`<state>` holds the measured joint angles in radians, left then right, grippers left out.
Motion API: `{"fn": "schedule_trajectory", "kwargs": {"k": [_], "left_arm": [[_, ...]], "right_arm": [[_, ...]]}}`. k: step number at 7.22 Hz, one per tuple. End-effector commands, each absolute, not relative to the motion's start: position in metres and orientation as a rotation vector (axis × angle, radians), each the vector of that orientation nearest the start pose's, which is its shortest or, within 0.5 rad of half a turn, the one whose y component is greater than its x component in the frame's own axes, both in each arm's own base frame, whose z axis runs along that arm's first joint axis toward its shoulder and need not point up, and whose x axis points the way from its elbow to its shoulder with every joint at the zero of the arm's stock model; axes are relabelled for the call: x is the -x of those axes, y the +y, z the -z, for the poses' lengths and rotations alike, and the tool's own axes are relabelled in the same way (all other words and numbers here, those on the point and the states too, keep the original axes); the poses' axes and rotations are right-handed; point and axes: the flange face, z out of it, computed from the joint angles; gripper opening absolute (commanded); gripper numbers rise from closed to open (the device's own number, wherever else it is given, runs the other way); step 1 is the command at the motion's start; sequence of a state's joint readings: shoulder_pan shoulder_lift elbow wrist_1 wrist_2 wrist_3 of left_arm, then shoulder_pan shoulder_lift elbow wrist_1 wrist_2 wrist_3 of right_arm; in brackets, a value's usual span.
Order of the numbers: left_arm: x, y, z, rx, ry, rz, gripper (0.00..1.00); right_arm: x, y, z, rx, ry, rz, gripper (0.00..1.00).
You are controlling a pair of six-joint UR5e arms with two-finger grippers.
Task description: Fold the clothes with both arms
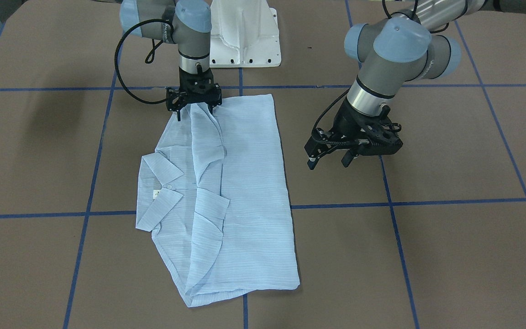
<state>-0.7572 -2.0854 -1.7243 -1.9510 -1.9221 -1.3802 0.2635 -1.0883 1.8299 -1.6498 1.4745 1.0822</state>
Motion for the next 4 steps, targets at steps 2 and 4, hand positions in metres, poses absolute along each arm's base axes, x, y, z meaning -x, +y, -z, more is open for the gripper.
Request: {"fn": "schedule_trajectory", "kwargs": {"k": [2, 4], "left_arm": [[-0.422, -0.501, -0.239, -0.15, 1.097, 0.335, 1.0], [-0.422, -0.502, -0.235, -0.153, 1.099, 0.335, 1.0]], "right_arm": [[0.507, -0.317, -0.335, -0.35, -0.517, 0.243, 1.0], [0.439, -0.294, -0.386, -0.318, -0.461, 0.249, 1.0]]}}
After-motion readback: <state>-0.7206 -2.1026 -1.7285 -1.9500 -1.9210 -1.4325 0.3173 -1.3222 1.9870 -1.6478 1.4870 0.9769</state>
